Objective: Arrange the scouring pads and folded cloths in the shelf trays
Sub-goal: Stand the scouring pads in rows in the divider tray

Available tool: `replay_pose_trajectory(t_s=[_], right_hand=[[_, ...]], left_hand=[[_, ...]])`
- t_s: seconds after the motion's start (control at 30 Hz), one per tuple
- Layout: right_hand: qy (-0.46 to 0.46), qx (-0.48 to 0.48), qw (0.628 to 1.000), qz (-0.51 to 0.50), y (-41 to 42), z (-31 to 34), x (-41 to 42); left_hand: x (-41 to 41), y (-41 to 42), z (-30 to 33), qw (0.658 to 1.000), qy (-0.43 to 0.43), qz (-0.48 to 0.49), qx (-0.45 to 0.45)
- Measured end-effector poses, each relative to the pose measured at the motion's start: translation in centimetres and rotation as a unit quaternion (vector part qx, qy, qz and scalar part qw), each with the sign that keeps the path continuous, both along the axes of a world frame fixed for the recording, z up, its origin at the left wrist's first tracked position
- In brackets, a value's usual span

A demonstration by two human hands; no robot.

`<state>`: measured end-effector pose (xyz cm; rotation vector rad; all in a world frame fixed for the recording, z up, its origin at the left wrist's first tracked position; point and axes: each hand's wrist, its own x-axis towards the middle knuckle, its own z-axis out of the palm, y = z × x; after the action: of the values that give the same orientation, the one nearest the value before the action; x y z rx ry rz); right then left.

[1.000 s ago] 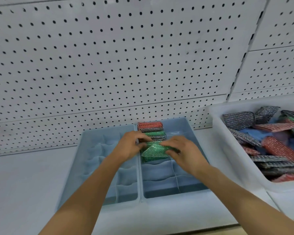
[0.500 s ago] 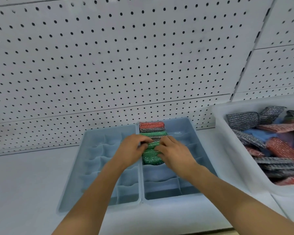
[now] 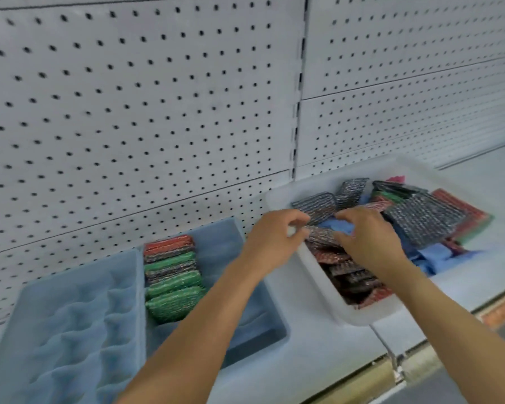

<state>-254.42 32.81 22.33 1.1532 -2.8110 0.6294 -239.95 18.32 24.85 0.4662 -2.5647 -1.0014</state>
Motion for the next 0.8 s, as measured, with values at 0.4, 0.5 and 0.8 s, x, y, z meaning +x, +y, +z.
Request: replay_pose_trajectory(t_s=[0.4, 0.5, 0.8], right_hand=[[-0.064, 0.203, 0.975, -0.064, 2.4, -0.7, -4.6], [0.006, 0.207, 0.973, -0.107, 2.5, 0.8, -3.7], [0.146, -0.116, 0.981, -0.06, 0.6, 5.2, 1.4]], left_hand=[[-8.4, 0.7, -2.0, 0.92, -0.216, -0.046, -0.324], [-7.4, 0.2, -1.3, 0.938, -0.17, -0.025, -0.301], [4.4, -1.0, 1.6, 0.982, 0.123, 0.144, -0.016]])
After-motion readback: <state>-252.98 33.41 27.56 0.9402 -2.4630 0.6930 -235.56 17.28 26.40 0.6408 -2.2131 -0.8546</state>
